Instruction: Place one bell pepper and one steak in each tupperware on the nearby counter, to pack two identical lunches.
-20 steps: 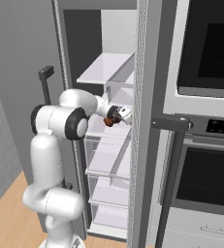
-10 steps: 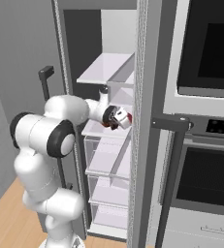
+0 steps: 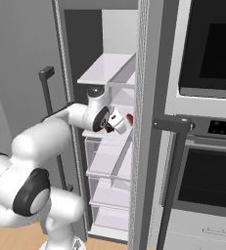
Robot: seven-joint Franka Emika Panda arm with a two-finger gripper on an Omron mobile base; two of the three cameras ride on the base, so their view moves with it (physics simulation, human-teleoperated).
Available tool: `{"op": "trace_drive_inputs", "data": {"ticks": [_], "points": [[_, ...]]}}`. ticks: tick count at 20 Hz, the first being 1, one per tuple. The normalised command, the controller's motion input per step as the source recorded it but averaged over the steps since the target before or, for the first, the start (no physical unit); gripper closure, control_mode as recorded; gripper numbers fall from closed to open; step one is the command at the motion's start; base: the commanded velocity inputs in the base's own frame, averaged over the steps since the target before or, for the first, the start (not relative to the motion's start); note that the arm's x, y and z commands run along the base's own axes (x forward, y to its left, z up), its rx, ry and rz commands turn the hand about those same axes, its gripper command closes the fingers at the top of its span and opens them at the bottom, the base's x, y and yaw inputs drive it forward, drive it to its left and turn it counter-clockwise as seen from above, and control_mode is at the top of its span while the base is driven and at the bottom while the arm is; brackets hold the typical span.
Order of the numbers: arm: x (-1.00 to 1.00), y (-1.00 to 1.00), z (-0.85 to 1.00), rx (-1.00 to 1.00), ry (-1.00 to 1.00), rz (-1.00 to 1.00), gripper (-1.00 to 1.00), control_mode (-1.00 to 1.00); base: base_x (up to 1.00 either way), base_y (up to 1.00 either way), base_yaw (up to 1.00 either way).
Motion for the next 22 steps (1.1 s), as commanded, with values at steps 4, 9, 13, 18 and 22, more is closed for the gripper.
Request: {"op": "trace_drive_inputs", "data": {"ticks": [4,9,13,18,22], "points": [[-1.00,0.31,0.50,-0.06,-0.10,0.04,1.00,-1.00,0.00,0.00,0.00],[-1.00,0.56,0.53,-0.12,-0.15,0.11,1.00,-1.00,0.00,0.00,0.00],[-1.00,0.51,0.56,-0.12,-0.15,0.15,1.00,-1.00,0.00,0.00,0.00],[-0.20,0.09,0.11,-0.02,-0.03,0.04,1.00,1.00,-0.80,0.21,0.14],[0.00,0.00,0.00,0.00,0.00,0.00,1.00,1.00,-1.00,0.02,0.09]]}}
